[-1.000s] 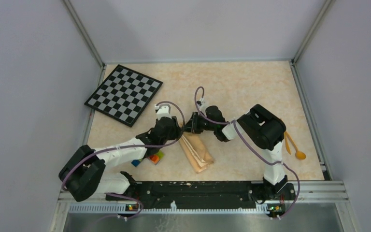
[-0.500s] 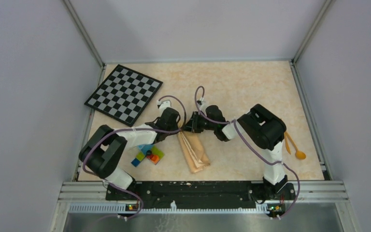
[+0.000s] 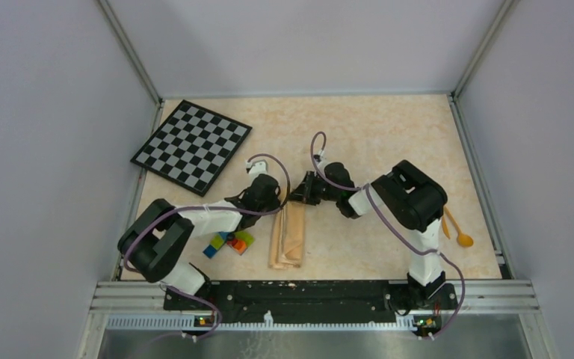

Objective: Fold the napkin into a case and place the utensils inside
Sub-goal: Grasp the top corner of the smaller rectangle folded napkin from the folded napkin.

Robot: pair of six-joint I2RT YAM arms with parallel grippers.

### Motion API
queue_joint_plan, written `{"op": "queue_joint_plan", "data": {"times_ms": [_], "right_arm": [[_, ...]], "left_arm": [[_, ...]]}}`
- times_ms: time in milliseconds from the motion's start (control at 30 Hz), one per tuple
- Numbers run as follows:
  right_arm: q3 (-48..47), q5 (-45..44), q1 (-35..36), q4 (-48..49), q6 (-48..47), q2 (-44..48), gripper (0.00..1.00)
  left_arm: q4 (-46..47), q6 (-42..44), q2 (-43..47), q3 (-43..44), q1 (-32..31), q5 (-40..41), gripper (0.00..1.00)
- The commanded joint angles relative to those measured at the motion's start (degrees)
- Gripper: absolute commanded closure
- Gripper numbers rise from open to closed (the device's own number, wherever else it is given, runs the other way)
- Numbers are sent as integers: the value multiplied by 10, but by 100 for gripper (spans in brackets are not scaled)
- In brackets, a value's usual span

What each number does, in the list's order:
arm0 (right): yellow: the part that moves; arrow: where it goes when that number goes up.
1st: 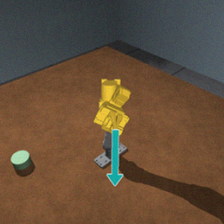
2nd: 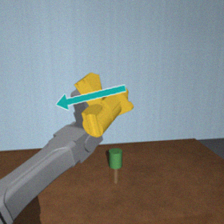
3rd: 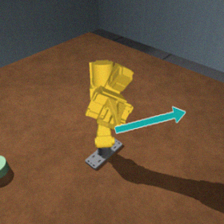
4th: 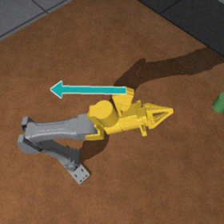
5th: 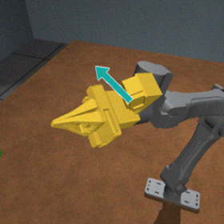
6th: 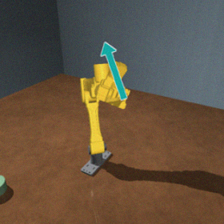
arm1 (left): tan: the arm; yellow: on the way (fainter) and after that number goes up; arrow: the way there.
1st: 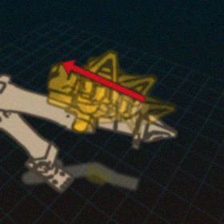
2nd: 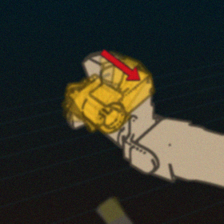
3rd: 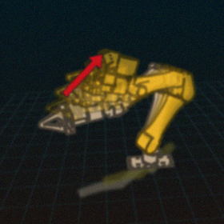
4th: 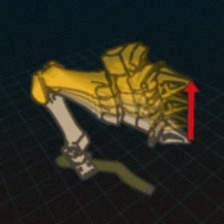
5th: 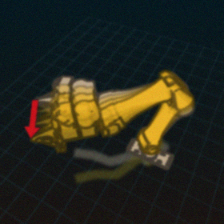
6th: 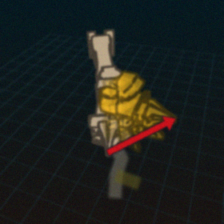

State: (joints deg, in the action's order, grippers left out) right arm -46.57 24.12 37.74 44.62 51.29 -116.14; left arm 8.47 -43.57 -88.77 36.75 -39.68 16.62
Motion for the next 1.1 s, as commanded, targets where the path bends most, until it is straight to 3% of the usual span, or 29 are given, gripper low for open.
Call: {"op": "queue_joint_plan", "data": {"times_ms": [0,100,233,300,433,667,1067], "right_arm": [[10,-1,-27,-26,-38,10,96],[0,14,-29,-58,-69,9,96],[-11,38,-34,-63,-76,2,96],[-23,53,-37,-63,-77,-5,96],[-39,71,-39,-73,-80,-17,96],[-38,78,-39,-71,-80,-19,96],[-38,81,-39,-64,-77,-18,97]], "left_arm": [[-50,12,80,-11,-13,-34,74],[-33,78,126,-5,-13,-54,53],[-18,184,121,35,-21,-70,36],[-20,226,103,53,-37,-51,38],[-20,274,57,77,-47,-33,56],[-16,308,-2,103,-53,2,69],[-16,340,-61,137,-72,67,76]]}}
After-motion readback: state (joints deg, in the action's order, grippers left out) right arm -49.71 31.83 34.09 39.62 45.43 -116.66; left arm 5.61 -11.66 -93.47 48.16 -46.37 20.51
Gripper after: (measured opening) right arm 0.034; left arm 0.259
